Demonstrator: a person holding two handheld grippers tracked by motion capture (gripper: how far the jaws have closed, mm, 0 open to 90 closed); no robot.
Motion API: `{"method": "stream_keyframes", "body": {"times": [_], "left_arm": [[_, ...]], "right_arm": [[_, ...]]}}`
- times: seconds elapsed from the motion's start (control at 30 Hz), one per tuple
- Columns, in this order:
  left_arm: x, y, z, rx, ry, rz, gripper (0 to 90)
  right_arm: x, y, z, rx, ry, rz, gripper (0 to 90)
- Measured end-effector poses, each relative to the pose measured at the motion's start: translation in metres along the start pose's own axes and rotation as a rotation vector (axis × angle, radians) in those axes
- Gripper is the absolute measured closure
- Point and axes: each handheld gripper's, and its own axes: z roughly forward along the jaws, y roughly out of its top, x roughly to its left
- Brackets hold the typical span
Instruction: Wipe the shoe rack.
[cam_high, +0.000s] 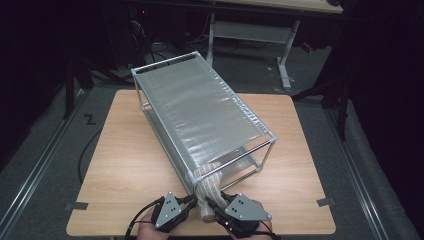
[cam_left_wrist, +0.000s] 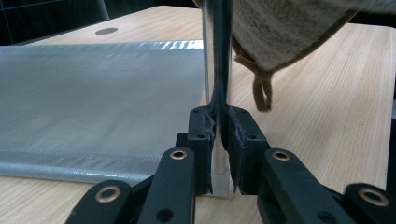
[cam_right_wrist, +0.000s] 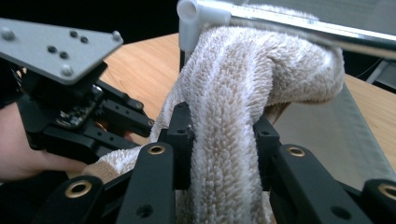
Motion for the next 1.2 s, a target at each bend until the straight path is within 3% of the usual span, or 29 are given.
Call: {"method": "stream_keyframes", "body": {"times": [0.13,0.2,0.43,0.47,0.57,1.07,1.2], "left_arm": [[0.001,0.0,0.0,0.005,0.0,0.009,80.0],[0.003,0.001,-0.001,0.02,0.003,0.035,80.1],[0.003,0.001,-0.002,0.021,0.002,0.035,80.1],[0.002,0.001,-0.001,0.014,-0.001,0.02,80.1],[0.003,0.001,-0.001,0.022,0.001,0.036,80.1],[0.004,0.001,-0.002,0.026,-0.001,0.037,80.0],[0.004,0.001,-0.002,0.026,0.0,0.038,80.0]], "right_arm": [[-0.004,0.001,-0.001,-0.008,-0.003,0.012,69.0],[-0.009,0.001,-0.002,-0.015,-0.011,0.022,69.0],[-0.031,-0.003,-0.009,-0.019,-0.072,0.065,69.0],[-0.037,-0.004,-0.01,-0.018,-0.088,0.072,69.0],[-0.048,-0.006,-0.013,-0.02,-0.121,0.097,69.0],[-0.112,-0.026,-0.035,-0.018,-0.356,0.218,69.1],[-0.125,-0.03,-0.04,-0.01,-0.397,0.255,69.2]]}}
